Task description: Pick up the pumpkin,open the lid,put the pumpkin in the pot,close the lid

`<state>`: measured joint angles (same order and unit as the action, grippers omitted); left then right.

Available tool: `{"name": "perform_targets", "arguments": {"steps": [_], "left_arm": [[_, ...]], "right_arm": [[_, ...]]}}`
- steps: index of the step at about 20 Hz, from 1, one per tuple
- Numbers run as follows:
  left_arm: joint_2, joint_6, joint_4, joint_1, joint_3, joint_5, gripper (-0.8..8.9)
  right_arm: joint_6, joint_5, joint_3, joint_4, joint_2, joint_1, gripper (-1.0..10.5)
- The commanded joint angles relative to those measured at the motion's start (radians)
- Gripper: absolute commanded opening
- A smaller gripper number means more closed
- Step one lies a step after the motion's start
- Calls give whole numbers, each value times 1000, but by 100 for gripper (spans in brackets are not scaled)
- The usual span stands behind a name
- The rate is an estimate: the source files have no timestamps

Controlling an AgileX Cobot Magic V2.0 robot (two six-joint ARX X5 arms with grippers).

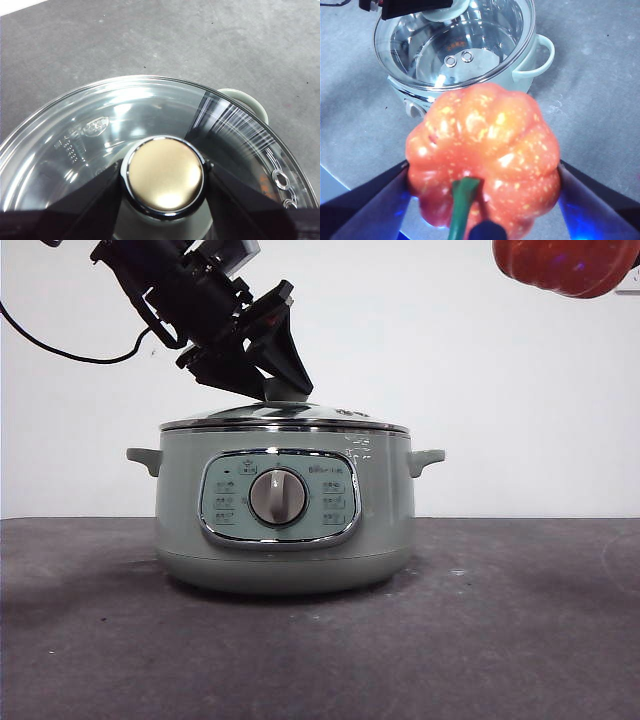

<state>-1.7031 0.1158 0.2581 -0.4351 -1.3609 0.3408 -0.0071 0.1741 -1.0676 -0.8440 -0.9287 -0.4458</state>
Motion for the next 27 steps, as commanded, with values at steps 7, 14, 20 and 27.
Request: {"name": "perform_targets", "arguments": {"steps": [7,14,20,27], "left_arm": [[38,-11,9,3,4,5,-8],[171,-10,38,8,4,0,-9],[360,-7,190,61,4,-43,-9],[604,-6,386,130,4,-66,-9]], "right_arm": [[6,2,0,6,-1,-2,-11],[10,3,0,54,-17,-2,-11],[25,6,0,210,-103,-2,-12],[22,9,-141,349,-392,-41,-12]]}}
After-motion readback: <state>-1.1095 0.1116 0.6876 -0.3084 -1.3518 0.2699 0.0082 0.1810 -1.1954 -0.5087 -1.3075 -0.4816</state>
